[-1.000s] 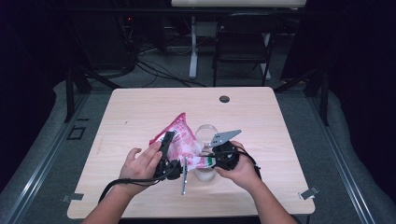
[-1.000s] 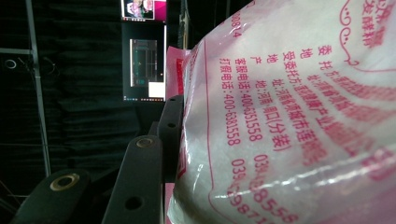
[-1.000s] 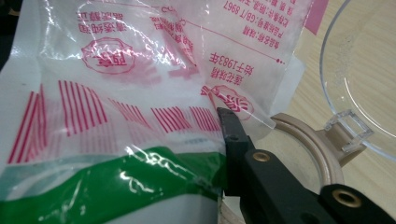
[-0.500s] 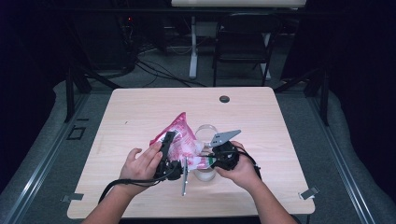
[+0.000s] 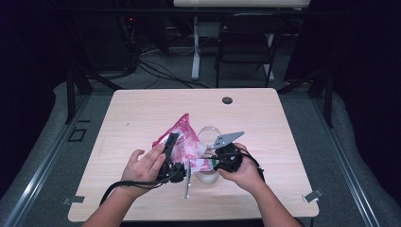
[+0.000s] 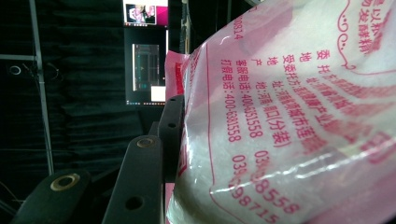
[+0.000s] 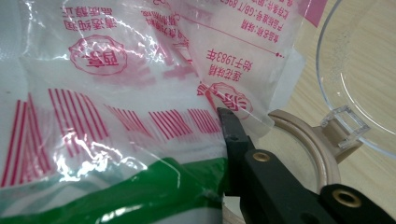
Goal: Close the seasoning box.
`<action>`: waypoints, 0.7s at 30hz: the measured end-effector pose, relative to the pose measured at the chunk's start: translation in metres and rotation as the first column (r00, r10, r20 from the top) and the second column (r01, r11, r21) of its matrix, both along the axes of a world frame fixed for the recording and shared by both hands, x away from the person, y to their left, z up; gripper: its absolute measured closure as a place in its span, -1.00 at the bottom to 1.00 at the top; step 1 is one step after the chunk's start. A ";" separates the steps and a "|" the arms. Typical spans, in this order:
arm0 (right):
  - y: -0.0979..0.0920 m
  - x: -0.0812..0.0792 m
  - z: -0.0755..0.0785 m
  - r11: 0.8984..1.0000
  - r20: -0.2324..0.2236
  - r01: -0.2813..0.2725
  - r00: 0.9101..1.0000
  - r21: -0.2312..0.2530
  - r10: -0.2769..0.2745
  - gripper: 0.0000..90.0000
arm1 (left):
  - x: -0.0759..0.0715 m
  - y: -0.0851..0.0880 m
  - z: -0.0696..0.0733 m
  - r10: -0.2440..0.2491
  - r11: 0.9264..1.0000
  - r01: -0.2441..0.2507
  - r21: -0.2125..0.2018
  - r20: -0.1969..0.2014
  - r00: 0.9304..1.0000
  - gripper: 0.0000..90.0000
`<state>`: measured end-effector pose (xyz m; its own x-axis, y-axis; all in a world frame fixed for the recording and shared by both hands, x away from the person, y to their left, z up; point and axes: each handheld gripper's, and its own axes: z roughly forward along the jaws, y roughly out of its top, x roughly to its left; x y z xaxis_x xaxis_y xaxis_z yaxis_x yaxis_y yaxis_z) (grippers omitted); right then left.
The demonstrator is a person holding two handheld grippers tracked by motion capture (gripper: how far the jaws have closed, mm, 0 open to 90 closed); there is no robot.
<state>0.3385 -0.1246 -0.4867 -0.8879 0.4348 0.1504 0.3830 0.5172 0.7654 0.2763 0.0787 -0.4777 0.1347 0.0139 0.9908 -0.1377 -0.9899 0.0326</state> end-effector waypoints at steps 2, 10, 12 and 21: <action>0.000 0.000 0.000 1.000 0.000 0.000 1.000 0.000 0.000 1.00 | 0.000 0.000 0.001 0.000 1.000 0.000 0.010 -0.002 1.000 0.45; 0.000 0.000 0.000 1.000 -0.001 -0.001 1.000 -0.001 0.001 1.00 | 0.001 0.000 0.002 -0.007 0.999 0.007 0.033 -0.004 1.000 0.45; 0.000 0.000 0.000 1.000 0.001 0.000 1.000 -0.004 0.000 1.00 | 0.001 -0.001 0.003 -0.011 0.999 0.011 0.041 0.002 1.000 0.45; 0.000 0.000 0.000 1.000 0.002 -0.002 1.000 -0.011 0.002 1.00 | 0.002 -0.001 0.004 -0.005 0.998 0.006 0.070 -0.017 1.000 0.45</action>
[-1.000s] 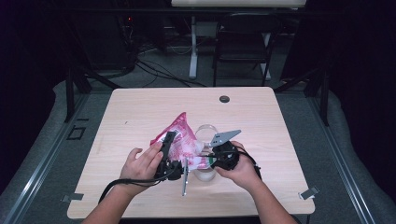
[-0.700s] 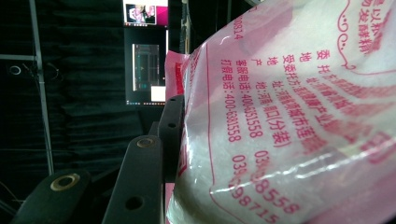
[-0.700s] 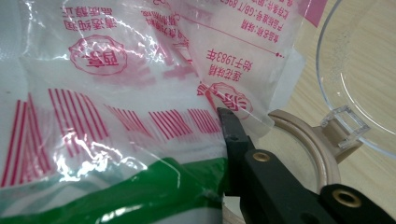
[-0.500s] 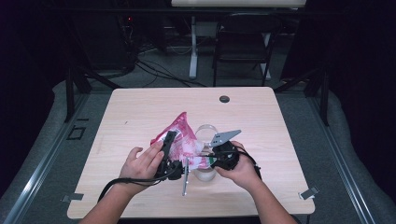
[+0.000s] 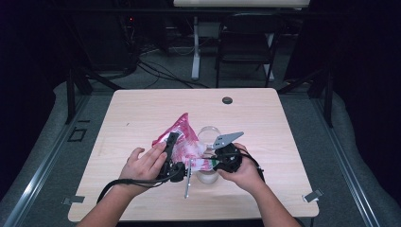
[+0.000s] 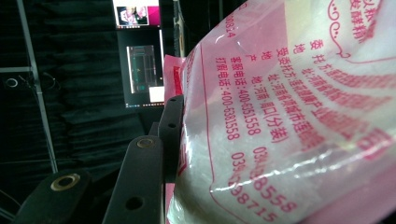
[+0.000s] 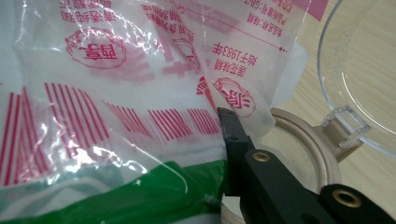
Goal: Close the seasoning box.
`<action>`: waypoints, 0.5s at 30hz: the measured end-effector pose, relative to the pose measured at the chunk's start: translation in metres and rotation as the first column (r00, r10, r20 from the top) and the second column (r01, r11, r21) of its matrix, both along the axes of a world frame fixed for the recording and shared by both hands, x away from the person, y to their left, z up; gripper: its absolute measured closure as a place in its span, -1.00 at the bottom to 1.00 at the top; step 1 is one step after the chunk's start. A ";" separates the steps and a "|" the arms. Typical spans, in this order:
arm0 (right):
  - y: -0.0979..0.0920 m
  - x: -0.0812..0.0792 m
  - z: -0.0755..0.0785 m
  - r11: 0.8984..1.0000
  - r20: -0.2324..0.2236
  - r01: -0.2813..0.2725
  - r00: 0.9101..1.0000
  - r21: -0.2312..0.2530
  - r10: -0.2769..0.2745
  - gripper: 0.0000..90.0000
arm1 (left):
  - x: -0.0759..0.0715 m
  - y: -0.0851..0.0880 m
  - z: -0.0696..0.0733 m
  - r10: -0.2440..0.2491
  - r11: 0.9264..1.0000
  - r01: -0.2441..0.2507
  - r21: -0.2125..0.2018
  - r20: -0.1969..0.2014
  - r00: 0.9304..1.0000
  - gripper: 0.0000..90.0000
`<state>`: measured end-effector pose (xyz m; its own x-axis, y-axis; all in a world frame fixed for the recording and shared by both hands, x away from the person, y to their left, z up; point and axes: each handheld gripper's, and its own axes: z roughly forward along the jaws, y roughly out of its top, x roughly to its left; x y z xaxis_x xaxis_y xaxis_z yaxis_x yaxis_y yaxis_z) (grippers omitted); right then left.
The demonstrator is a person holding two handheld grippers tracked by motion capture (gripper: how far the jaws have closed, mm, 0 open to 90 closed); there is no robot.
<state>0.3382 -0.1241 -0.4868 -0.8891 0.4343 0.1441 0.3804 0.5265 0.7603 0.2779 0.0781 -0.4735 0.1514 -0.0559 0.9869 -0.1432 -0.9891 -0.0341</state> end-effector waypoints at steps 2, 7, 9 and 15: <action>0.000 0.000 0.000 1.000 0.000 0.002 1.000 0.001 -0.002 1.00 | 0.000 0.000 0.000 0.000 1.000 0.000 0.005 -0.001 1.000 0.45; 0.000 0.000 0.000 1.000 -0.001 0.002 1.000 -0.002 -0.002 1.00 | 0.000 0.000 0.001 -0.002 1.000 0.002 0.014 0.001 1.000 0.45; 0.000 0.000 0.000 1.000 0.000 0.000 1.000 -0.005 0.000 1.00 | 0.000 0.000 0.001 -0.002 1.000 0.002 0.014 0.001 1.000 0.45; 0.000 0.000 0.000 1.000 -0.001 0.001 1.000 -0.002 -0.001 1.00 | 0.000 0.000 0.002 -0.002 1.000 0.002 0.013 -0.002 1.000 0.45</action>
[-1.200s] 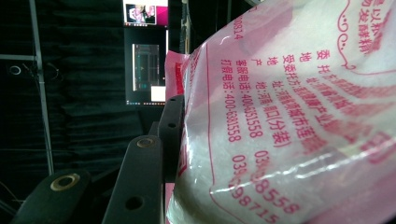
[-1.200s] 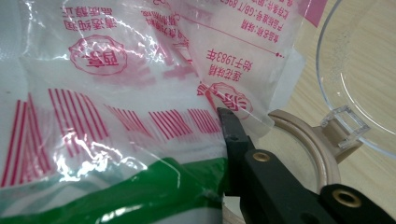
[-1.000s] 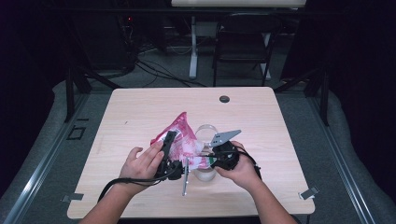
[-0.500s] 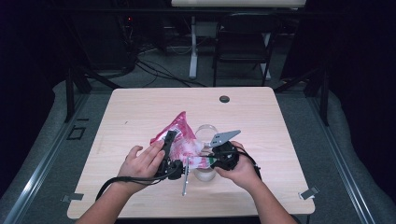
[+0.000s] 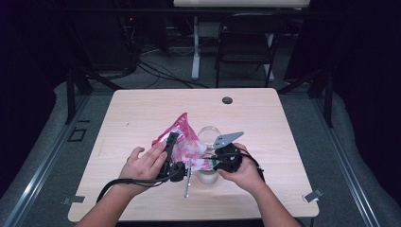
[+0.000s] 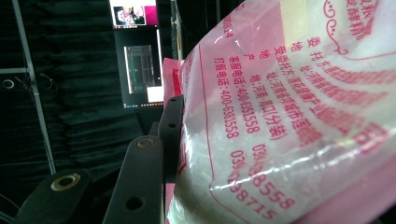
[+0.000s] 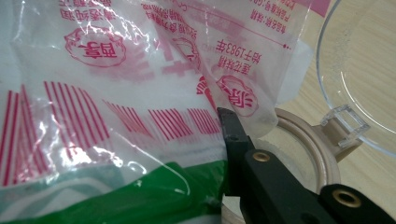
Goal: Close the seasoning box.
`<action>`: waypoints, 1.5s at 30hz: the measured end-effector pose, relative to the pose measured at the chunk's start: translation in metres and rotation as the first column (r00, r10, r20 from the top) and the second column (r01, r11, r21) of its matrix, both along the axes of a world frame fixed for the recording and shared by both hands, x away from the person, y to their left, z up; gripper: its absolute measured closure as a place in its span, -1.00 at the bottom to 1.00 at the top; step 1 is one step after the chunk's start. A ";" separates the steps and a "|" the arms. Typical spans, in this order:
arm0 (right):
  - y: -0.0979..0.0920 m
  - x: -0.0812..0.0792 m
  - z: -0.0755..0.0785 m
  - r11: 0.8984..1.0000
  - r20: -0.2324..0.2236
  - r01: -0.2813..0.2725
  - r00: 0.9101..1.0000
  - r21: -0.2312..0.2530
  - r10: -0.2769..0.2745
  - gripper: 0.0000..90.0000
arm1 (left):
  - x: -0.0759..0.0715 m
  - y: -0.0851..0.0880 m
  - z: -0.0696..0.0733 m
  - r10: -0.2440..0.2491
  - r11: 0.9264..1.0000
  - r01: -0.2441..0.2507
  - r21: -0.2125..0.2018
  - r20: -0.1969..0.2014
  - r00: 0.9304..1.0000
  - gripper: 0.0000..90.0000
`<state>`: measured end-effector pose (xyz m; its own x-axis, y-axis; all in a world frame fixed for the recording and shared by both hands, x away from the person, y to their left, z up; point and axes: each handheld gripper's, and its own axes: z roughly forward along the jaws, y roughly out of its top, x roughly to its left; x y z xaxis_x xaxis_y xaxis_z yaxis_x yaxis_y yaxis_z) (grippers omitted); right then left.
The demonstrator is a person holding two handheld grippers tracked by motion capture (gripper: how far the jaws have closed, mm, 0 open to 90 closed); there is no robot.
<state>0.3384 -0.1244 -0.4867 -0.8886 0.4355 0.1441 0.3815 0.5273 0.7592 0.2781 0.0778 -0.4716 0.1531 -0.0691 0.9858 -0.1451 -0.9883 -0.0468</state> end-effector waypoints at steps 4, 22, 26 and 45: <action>0.000 0.000 0.000 1.000 -0.003 0.008 1.000 0.004 -0.008 1.00 | 0.000 0.000 -0.001 0.002 1.000 -0.002 -0.005 -0.006 1.000 0.45; -0.001 0.002 -0.002 1.000 -0.015 0.004 1.000 -0.012 -0.005 1.00 | 0.004 -0.002 -0.001 -0.015 1.000 0.015 0.024 -0.013 1.000 0.45; -0.002 0.002 -0.002 1.000 -0.018 0.003 1.000 -0.014 -0.003 1.00 | 0.003 -0.003 0.001 0.006 0.999 -0.004 0.039 -0.031 0.999 0.45; -0.002 0.003 -0.003 1.000 -0.024 0.000 1.000 -0.022 -0.001 1.00 | 0.003 -0.004 0.003 0.006 0.997 -0.002 0.076 -0.050 0.999 0.44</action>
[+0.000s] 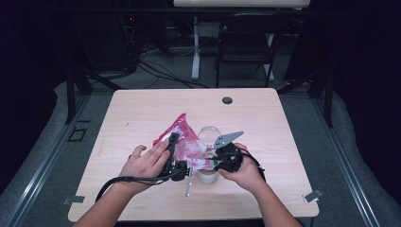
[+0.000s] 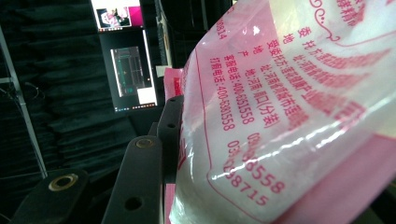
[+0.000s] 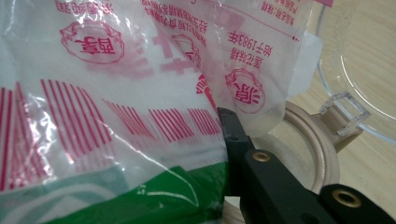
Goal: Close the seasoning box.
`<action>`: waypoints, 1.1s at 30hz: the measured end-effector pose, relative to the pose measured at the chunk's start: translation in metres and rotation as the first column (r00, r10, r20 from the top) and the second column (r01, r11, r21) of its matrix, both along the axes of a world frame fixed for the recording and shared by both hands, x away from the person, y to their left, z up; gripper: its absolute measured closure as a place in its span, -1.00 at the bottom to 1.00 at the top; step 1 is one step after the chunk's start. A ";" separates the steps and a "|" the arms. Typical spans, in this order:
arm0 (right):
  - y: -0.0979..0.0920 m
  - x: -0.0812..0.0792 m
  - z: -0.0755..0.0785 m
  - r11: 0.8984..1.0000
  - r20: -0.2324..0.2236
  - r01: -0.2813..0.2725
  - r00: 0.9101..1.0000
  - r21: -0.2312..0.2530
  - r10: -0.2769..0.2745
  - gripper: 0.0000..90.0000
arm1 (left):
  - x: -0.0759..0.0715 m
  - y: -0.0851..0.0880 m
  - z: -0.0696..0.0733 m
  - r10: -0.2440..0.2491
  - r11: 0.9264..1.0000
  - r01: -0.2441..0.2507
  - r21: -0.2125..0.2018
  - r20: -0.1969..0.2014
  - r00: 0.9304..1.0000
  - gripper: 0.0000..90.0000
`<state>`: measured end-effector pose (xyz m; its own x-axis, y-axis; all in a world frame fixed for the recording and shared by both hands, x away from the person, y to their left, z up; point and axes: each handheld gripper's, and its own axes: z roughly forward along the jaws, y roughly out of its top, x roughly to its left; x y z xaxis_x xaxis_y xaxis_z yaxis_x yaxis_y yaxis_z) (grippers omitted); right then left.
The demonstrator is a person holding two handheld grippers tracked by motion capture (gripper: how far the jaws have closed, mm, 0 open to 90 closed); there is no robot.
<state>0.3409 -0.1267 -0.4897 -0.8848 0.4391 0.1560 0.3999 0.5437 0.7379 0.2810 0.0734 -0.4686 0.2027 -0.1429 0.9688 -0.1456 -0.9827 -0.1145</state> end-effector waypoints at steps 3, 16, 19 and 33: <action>0.000 0.000 0.000 1.000 0.000 0.000 1.000 0.000 0.000 1.00 | 0.000 0.000 0.000 0.001 1.000 -0.001 0.002 -0.006 1.000 0.44; 0.000 0.001 0.000 1.000 -0.003 0.002 1.000 0.001 -0.002 1.00 | 0.000 -0.001 0.002 0.013 1.000 -0.013 0.023 -0.025 1.000 0.44; 0.000 0.001 -0.001 1.000 0.000 0.003 1.000 0.002 -0.003 1.00 | 0.000 -0.001 0.001 0.014 1.000 -0.014 0.024 -0.032 0.999 0.43; -0.001 0.001 -0.001 1.000 -0.002 0.005 1.000 -0.007 -0.005 1.00 | 0.001 0.000 0.002 0.019 0.999 -0.017 0.041 -0.041 0.999 0.42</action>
